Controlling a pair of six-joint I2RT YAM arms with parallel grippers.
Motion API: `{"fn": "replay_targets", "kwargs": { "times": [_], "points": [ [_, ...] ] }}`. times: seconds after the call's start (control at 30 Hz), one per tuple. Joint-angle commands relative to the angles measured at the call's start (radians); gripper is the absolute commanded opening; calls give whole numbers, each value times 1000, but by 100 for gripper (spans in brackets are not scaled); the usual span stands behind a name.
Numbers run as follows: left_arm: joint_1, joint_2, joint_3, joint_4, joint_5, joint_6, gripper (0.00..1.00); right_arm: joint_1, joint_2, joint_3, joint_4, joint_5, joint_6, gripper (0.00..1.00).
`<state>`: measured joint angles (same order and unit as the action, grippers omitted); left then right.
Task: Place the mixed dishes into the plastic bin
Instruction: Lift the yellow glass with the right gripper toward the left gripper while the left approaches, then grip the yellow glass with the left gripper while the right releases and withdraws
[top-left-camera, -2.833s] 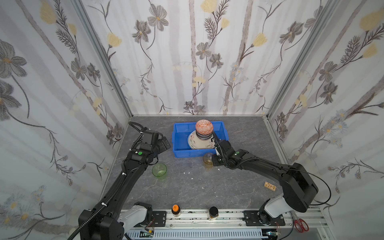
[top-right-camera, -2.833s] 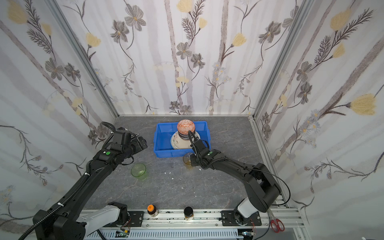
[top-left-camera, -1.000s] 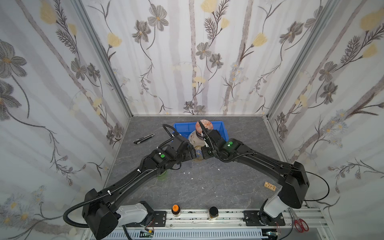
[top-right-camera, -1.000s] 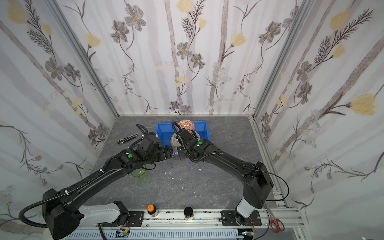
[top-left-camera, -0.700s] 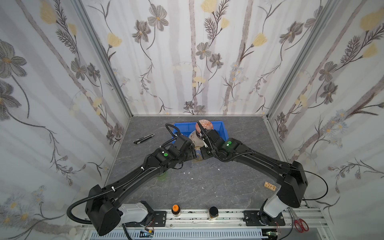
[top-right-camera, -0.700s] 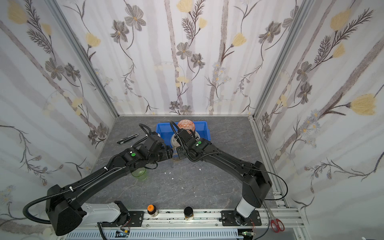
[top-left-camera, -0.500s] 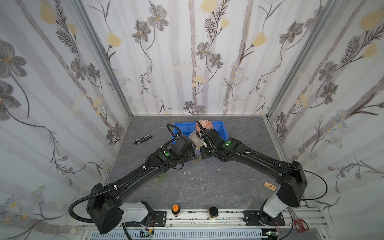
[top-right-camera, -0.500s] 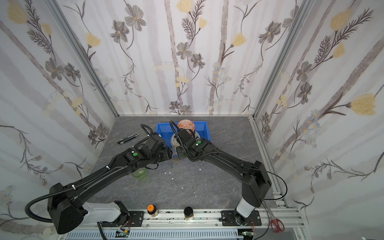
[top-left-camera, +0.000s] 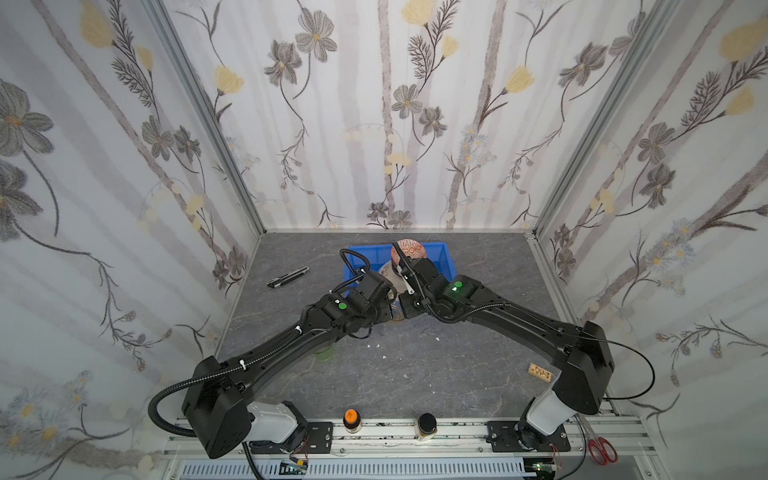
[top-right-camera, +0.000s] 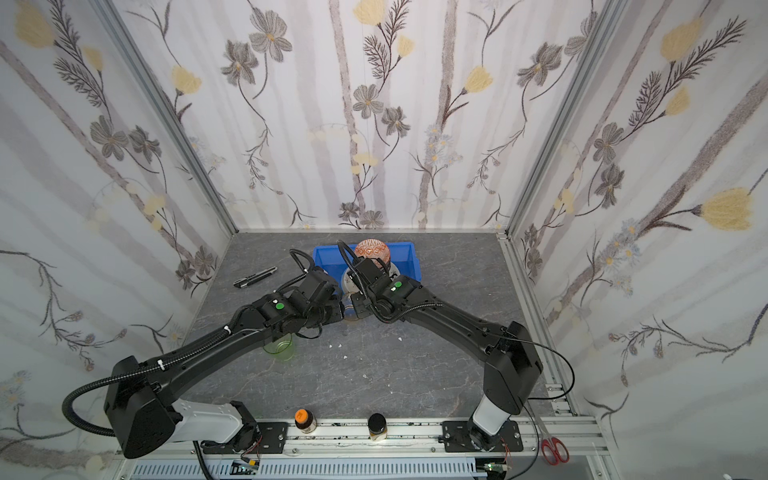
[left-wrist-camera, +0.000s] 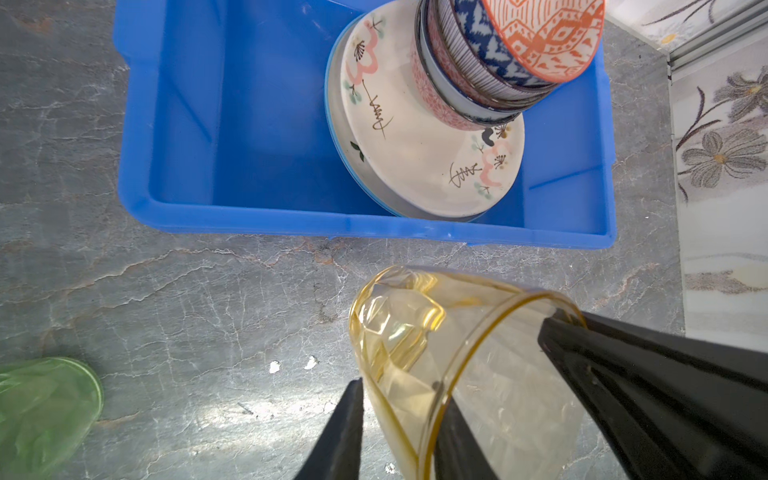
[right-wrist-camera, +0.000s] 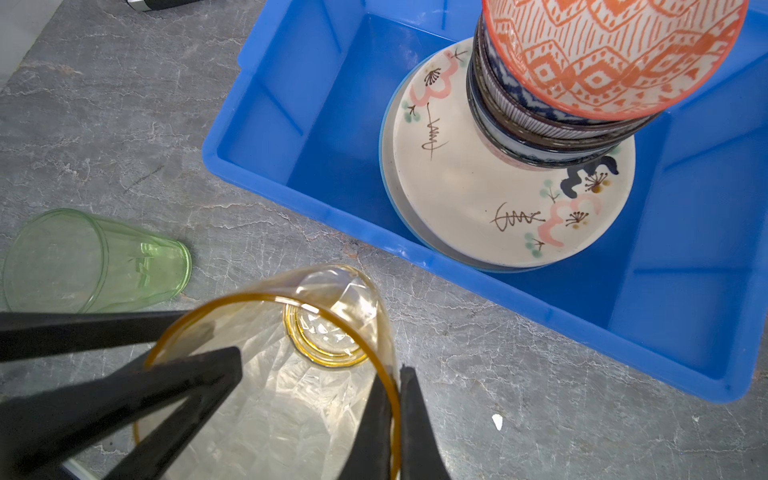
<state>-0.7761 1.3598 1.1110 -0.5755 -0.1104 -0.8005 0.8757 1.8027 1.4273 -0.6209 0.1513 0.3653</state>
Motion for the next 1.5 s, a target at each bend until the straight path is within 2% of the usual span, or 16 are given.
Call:
{"fn": "replay_targets", "kwargs": {
  "times": [0.0, 0.27, 0.43, 0.67, 0.93, 1.07, 1.17, 1.3, 1.47],
  "points": [
    [1, 8, 13, -4, -23, 6, 21, 0, -17, 7, 40, -4, 1, 0],
    [2, 10, 16, -5, -43, 18, 0, 3, -48, -2, 64, -54, 21, 0],
    [6, 15, 21, -5, -48, 33, 0, 3, -80, -17, 79, -75, 36, 1],
    [23, 21, 33, -12, -49, 61, 0, 4, -161, -55, 89, -60, 62, 15],
    [94, 17, 70, -38, -43, 112, 0, -6, -318, -152, 81, -19, 92, 31],
    [140, 30, 119, -62, -42, 144, 0, -14, -403, -226, 94, -12, 112, 43],
    [173, 49, 160, -78, -44, 168, 0, -19, -469, -295, 121, -13, 127, 62],
    [231, 97, 237, -91, -37, 209, 0, -27, -556, -393, 140, 7, 165, 81],
    [309, 210, 348, -109, -23, 278, 0, -36, -654, -515, 168, 31, 227, 98]
  ]
}}
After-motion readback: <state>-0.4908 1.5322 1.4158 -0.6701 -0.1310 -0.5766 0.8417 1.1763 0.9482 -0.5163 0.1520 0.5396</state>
